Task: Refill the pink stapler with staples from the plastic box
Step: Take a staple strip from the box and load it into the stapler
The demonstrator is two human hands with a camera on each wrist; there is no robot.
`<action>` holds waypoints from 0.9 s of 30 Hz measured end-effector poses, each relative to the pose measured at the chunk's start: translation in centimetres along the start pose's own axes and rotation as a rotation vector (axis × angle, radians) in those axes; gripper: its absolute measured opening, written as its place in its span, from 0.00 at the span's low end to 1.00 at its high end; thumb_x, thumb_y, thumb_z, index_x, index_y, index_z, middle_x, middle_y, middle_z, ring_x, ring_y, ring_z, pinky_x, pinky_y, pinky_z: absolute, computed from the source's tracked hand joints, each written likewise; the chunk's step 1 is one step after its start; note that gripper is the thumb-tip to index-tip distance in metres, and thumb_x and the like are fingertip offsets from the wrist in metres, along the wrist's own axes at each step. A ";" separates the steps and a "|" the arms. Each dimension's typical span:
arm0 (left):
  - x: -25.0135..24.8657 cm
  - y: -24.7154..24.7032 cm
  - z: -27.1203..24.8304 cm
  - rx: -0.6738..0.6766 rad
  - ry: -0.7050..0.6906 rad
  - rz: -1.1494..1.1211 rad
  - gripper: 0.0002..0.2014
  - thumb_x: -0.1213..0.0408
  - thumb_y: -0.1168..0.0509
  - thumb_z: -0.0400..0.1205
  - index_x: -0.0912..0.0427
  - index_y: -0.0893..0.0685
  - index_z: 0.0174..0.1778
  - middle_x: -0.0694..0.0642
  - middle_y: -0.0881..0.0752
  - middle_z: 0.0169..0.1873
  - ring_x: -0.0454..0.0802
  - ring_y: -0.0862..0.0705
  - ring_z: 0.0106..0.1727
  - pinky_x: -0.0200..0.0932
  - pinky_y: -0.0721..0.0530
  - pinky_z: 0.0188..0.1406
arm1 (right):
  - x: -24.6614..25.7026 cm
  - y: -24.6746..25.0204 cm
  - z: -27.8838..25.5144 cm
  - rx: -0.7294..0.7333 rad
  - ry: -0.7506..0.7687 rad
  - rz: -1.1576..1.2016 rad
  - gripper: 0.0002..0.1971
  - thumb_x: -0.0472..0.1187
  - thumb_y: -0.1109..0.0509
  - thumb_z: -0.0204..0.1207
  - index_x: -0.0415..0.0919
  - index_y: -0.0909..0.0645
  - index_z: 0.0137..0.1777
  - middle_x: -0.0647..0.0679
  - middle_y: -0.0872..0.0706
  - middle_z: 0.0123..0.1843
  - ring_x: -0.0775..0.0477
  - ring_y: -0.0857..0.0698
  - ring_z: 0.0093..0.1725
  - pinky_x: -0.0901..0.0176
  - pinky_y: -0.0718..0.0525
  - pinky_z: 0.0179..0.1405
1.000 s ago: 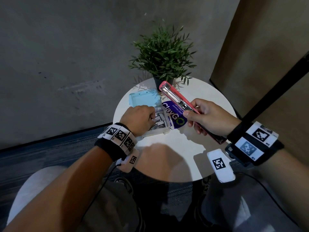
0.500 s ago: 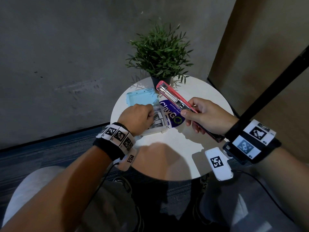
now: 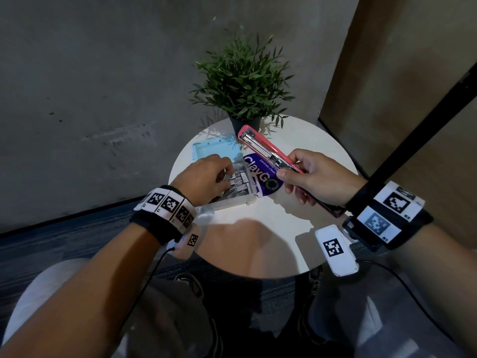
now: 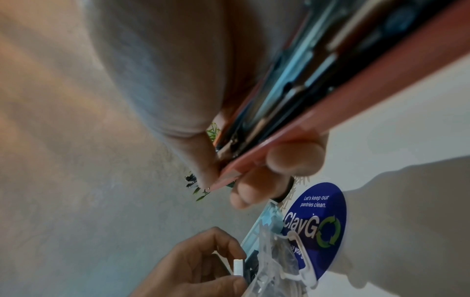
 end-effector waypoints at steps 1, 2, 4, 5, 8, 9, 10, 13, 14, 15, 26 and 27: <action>0.1 0.1 0.0 0.004 0.007 0.001 0.07 0.61 0.31 0.79 0.51 0.18 0.51 0.50 0.18 0.44 0.50 0.20 0.44 0.44 0.24 0.42 | 0.0 0.0 0.0 0.001 -0.001 -0.001 0.11 0.47 0.31 0.84 0.39 0.23 0.53 0.42 0.12 0.37 0.43 0.19 0.27 0.52 0.24 0.26; 0.3 0.2 0.0 0.001 0.017 -0.017 0.06 0.62 0.32 0.79 0.50 0.18 0.50 0.49 0.17 0.43 0.50 0.19 0.42 0.43 0.24 0.41 | 0.1 0.0 0.0 0.002 0.000 -0.002 0.11 0.47 0.31 0.84 0.39 0.23 0.53 0.42 0.12 0.37 0.42 0.19 0.27 0.51 0.24 0.26; 0.7 0.7 -0.1 -0.008 0.045 -0.098 0.06 0.64 0.33 0.79 0.49 0.18 0.50 0.49 0.15 0.39 0.46 0.19 0.38 0.39 0.25 0.36 | 0.1 0.0 -0.1 0.006 0.001 -0.004 0.11 0.47 0.31 0.83 0.39 0.23 0.54 0.42 0.12 0.37 0.41 0.18 0.28 0.49 0.24 0.27; 0.9 0.9 -0.2 -0.006 0.053 -0.134 0.08 0.65 0.34 0.80 0.48 0.17 0.51 0.48 0.15 0.39 0.44 0.19 0.36 0.37 0.26 0.35 | 0.1 -0.1 -0.1 0.007 0.000 -0.006 0.11 0.47 0.31 0.83 0.39 0.23 0.54 0.43 0.12 0.37 0.41 0.18 0.28 0.48 0.23 0.28; 0.9 1.0 -0.3 0.041 0.036 -0.136 0.10 0.65 0.34 0.81 0.47 0.13 0.54 0.47 0.16 0.39 0.41 0.19 0.37 0.33 0.27 0.36 | 0.0 -0.1 -0.2 0.007 -0.008 -0.005 0.11 0.47 0.30 0.83 0.39 0.23 0.53 0.44 0.12 0.36 0.40 0.19 0.28 0.48 0.24 0.28; 0.8 0.9 -0.3 0.067 0.023 -0.112 0.10 0.66 0.33 0.80 0.49 0.12 0.54 0.47 0.16 0.40 0.43 0.19 0.39 0.35 0.25 0.38 | 0.0 -0.1 -0.2 0.008 -0.010 -0.005 0.11 0.48 0.30 0.83 0.40 0.23 0.53 0.44 0.12 0.36 0.40 0.19 0.28 0.48 0.24 0.28; 0.8 0.7 -0.3 0.096 0.013 -0.077 0.10 0.66 0.31 0.79 0.50 0.11 0.54 0.48 0.17 0.43 0.46 0.18 0.41 0.38 0.23 0.42 | -0.1 -0.1 -0.1 0.009 -0.012 -0.004 0.11 0.48 0.30 0.83 0.40 0.23 0.53 0.43 0.12 0.37 0.40 0.19 0.28 0.48 0.24 0.28; 1.2 0.5 -0.4 0.157 0.011 0.037 0.10 0.63 0.28 0.77 0.51 0.12 0.54 0.50 0.18 0.47 0.50 0.19 0.49 0.48 0.19 0.52 | -0.1 -0.2 -0.1 0.010 -0.016 0.001 0.11 0.48 0.30 0.83 0.40 0.23 0.52 0.43 0.12 0.37 0.40 0.19 0.28 0.49 0.24 0.27; 1.4 0.7 -0.5 0.156 0.018 0.048 0.09 0.61 0.27 0.77 0.51 0.12 0.52 0.49 0.19 0.46 0.50 0.20 0.49 0.49 0.20 0.52 | -0.1 -0.2 -0.1 0.010 -0.018 0.001 0.11 0.48 0.30 0.83 0.40 0.23 0.52 0.43 0.12 0.37 0.40 0.19 0.28 0.50 0.24 0.26; 1.7 1.1 -0.5 0.141 0.022 0.043 0.07 0.59 0.26 0.77 0.51 0.12 0.49 0.49 0.18 0.45 0.49 0.21 0.48 0.49 0.20 0.50 | -0.2 -0.2 -0.1 0.010 -0.020 0.000 0.11 0.48 0.30 0.83 0.40 0.23 0.52 0.42 0.12 0.37 0.40 0.19 0.28 0.50 0.25 0.26; 2.0 2.2 -0.5 0.072 0.027 -0.068 0.07 0.63 0.32 0.83 0.48 0.09 0.50 0.47 0.13 0.44 0.42 0.18 0.41 0.37 0.26 0.40 | -0.2 -0.5 -0.1 0.024 -0.027 -0.008 0.11 0.47 0.30 0.83 0.39 0.24 0.53 0.41 0.12 0.38 0.40 0.19 0.28 0.51 0.24 0.26; 2.1 2.2 -0.4 0.074 0.040 -0.077 0.07 0.63 0.32 0.83 0.49 0.09 0.51 0.47 0.14 0.44 0.40 0.18 0.41 0.36 0.26 0.39 | -0.2 -0.6 -0.1 0.025 -0.027 -0.011 0.11 0.47 0.30 0.83 0.39 0.24 0.53 0.41 0.12 0.38 0.40 0.19 0.28 0.51 0.25 0.26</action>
Point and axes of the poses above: each hand's wrist, its own z-axis towards the middle knuckle, its own y-axis out of the back of the hand, x = y × z, the point moved 10 cm from there along z, towards the middle knuckle
